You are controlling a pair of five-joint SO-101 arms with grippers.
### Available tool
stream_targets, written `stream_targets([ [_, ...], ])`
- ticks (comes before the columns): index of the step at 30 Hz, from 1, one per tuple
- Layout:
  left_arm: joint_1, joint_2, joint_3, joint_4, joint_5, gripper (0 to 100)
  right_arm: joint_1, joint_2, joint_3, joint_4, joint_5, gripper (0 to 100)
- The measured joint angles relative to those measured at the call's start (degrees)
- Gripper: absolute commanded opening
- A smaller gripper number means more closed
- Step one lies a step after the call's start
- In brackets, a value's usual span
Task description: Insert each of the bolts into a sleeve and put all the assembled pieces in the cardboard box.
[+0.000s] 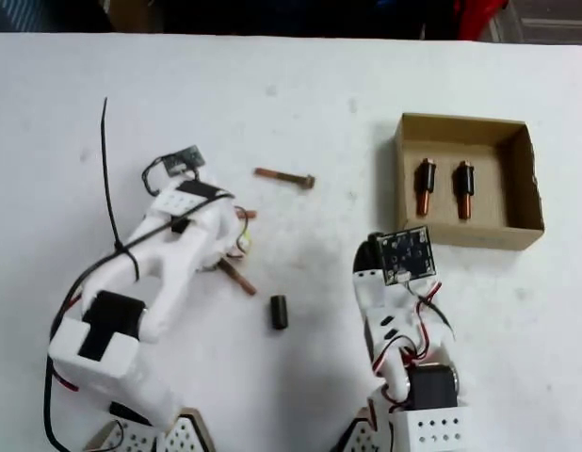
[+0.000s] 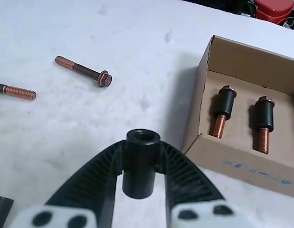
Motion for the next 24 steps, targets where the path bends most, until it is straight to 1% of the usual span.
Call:
stream_targets([
  [3,0.09,0.00,-0.35,-0.09,0.00,1,0.00,0.00,0.00,0.00,0.00,1.5],
  [6,0.09,0.70,-1.41,-0.62,0.00,5,0.00,0.00,0.00,0.00,0.00,1.5],
  [13,0.09,0.79,-1.41,-0.62,0.00,5,0.00,0.00,0.00,0.00,0.00,1.5],
  [21,0.00,1.05,-2.02,1.76,0.00,5,0.00,0.00,0.97,-0.26,0.00,1.5],
  [24,-0.09,1.14,-3.08,4.57,0.00,5,0.00,0.00,0.97,-0.26,0.00,1.5],
])
